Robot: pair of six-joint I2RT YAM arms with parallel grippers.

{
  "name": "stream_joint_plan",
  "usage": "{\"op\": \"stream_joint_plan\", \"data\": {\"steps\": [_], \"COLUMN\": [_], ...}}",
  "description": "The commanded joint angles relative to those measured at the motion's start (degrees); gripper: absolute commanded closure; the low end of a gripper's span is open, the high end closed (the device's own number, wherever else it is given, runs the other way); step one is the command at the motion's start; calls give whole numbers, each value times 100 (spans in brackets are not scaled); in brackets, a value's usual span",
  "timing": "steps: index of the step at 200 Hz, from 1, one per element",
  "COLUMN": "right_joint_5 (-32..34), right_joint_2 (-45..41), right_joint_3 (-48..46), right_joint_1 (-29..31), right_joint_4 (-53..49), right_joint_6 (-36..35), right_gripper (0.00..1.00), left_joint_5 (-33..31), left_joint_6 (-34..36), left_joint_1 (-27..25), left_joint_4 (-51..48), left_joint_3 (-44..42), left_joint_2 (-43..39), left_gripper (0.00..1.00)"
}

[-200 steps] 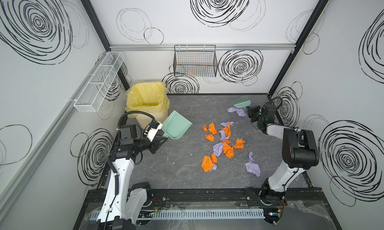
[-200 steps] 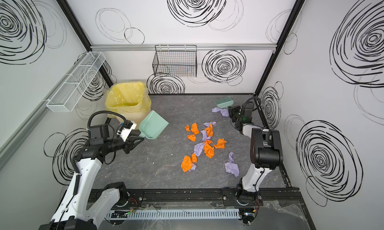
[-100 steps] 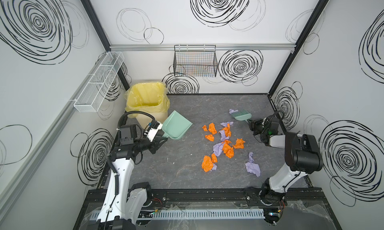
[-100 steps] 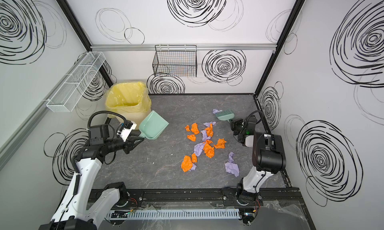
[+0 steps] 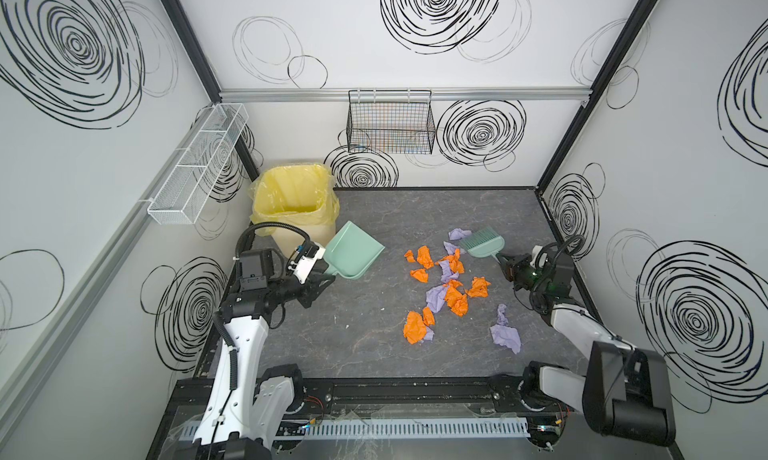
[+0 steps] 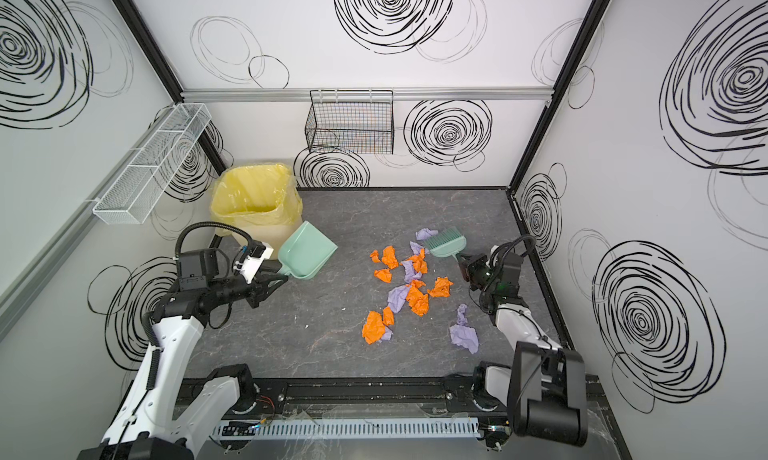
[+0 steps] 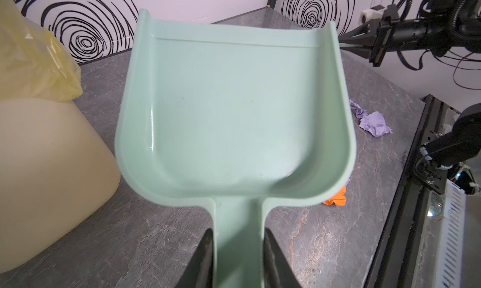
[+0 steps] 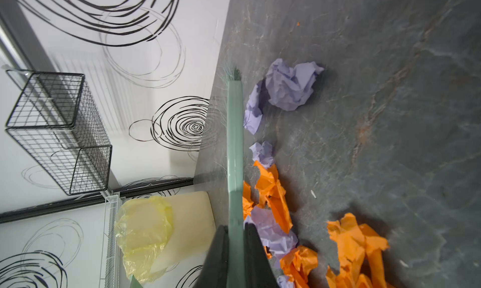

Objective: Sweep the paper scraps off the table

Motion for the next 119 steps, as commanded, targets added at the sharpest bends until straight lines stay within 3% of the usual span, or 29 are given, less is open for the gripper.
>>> {"op": "stream_joint_plan", "data": {"steps": [1,23,38,49,68,119], "right_joint_5": [226,1169,2206,2861,3393,5156], "right_joint_2": [-853,-1592,-1640,-1677,-2007,-2672], "right_joint_3": [529,1326,2229,2597,2684,3183], "right_joint_1": [-72,-71,1,33,84,270], "right_joint_4": [-1343,-2859,-4450,-5245,-5909,-7730], "right_joint_6": [-830,-2051,-3151,-3583,-3850,-3379], "right_gripper": [100,100,100,100,100,100], "left_joint_5": [145,148,163,172,190,115], "left_joint_6": [61,61,76,87,74,46], "left_joint_1": [-12,-11,-2,-2,-26,-154], "left_joint_4": [78,80,70,86,126,150], "left_joint_3": [-35,-35,-43,-53,-45,-52], "left_joint_2": [-71,-92,-93,-80,-24,25], "left_gripper": [100,100,100,100,100,100]}}
